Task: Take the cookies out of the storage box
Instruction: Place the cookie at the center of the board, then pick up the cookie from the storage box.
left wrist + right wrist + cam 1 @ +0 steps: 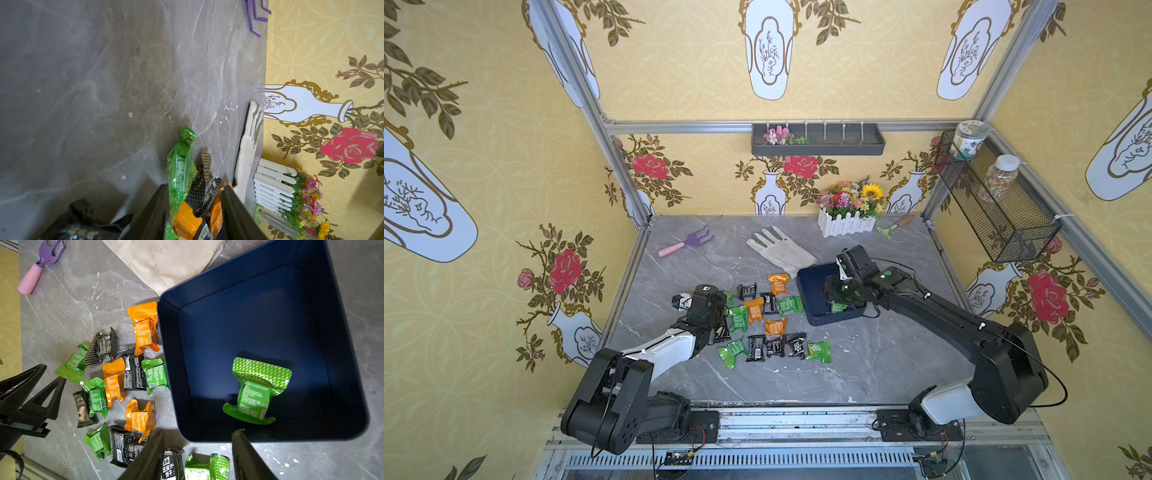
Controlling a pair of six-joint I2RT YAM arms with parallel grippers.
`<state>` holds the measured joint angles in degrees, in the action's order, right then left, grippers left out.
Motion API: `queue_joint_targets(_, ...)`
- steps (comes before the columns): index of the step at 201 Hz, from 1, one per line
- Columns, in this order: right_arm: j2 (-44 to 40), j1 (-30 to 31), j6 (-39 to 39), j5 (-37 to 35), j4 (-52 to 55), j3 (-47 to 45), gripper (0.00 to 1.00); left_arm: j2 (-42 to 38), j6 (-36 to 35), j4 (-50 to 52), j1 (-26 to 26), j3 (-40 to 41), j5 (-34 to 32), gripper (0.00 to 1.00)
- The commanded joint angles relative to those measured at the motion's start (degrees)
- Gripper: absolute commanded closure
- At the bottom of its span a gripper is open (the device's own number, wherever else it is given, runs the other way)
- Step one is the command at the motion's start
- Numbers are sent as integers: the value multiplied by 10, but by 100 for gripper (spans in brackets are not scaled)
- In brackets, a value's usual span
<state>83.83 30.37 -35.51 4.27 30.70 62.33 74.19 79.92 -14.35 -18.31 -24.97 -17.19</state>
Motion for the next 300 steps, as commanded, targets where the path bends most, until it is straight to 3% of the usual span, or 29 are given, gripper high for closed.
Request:
queue_joint_targets(1,2,0,8,-7,-1,3,44,-31,-14,87,-3,-15,-25,46)
queue_joint_targets(28,3,-5,13,-8,-1,3,44,-83,-53,180,-12,-46,-69,42)
queue_joint_targets(63,4,-20,25,-8,4,5,44,-101,-146,205,-43,-97,-72,43)
queue_joint_targets(88,9,-44,41,-4,12,6,44,-62,-194,188,-99,-141,-25,45)
queue_joint_targets(116,36,-70,89,27,34,18,43,16,-250,109,-153,-176,83,47)
queue_joint_targets(137,66,-77,136,26,55,32,39,79,-247,64,-160,-195,176,48)
queue_joint_targets(177,124,-79,181,26,80,61,32,142,-252,36,-196,-228,213,46)
queue_joint_targets(201,154,-72,176,42,77,74,30,160,-240,14,-211,-221,211,45)
queue_joint_targets(300,221,-40,139,-24,90,81,22,223,-193,-38,-228,-222,236,50)
